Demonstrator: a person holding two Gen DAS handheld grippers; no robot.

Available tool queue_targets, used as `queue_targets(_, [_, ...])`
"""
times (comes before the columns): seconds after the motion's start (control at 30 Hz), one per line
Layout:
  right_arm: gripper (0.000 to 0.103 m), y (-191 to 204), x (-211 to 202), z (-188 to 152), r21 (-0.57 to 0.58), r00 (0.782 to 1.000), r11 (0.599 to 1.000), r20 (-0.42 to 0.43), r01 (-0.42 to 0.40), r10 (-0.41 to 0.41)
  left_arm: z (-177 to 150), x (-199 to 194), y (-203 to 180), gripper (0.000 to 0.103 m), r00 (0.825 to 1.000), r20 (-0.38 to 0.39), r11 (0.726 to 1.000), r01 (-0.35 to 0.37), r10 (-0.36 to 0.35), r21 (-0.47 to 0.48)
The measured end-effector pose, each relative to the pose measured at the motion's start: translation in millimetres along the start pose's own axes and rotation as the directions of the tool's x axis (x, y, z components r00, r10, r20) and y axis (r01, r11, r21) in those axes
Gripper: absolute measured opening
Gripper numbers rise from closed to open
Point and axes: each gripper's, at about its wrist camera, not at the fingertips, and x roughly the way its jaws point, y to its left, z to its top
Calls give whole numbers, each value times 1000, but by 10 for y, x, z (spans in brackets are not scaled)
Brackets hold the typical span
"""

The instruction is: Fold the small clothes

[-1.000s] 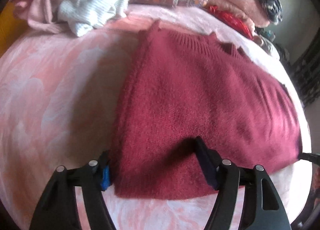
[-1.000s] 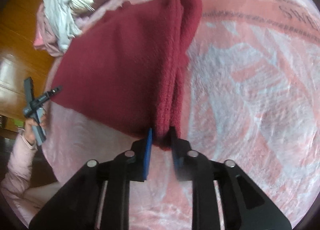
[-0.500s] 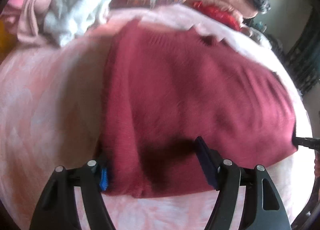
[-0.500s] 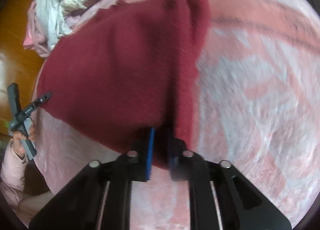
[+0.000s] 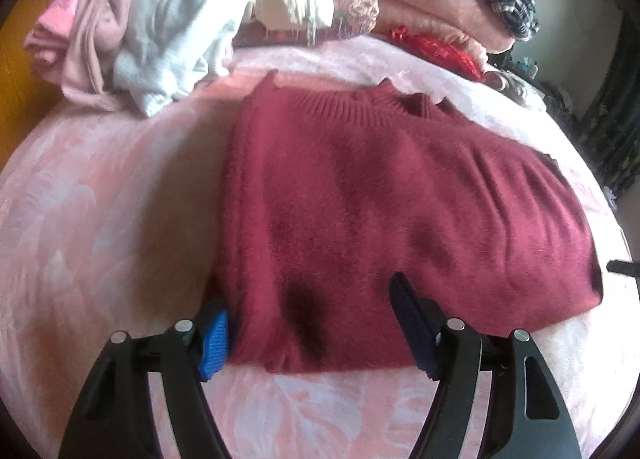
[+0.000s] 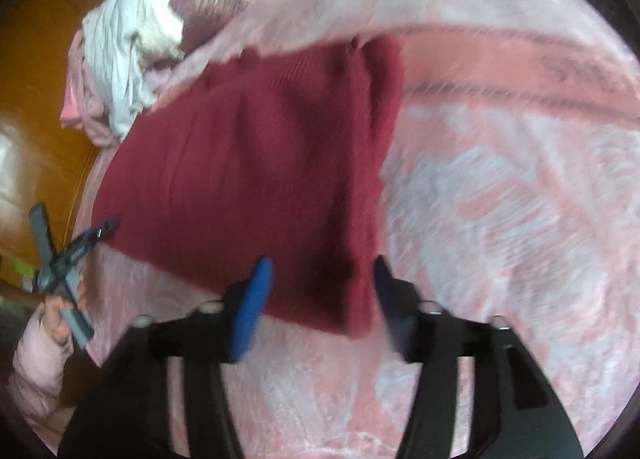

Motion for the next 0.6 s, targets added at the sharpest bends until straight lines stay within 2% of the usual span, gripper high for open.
queue_targets(0.2, [65, -222, 191, 170, 78, 999, 997, -39, -9, 12, 0, -178, -104, 73, 1000, 25, 1000, 13, -14, 22])
queue_targets(0.47, [74, -35, 297, 283, 8, 996, 999, -79, 49, -48, -10, -300, -156, 73, 999, 49, 999, -1, -1, 37])
queue_targets(0.53, [79, -3, 288, 282, -6, 995, 999, -81, 50, -50, -12, -362, -190, 73, 998, 63, 999, 1, -3, 41])
queue_targets(0.6, [80, 29, 331, 295, -16, 994, 998, -89, 65, -66, -11, -453, -252, 73, 996, 89, 998, 15, -20, 58])
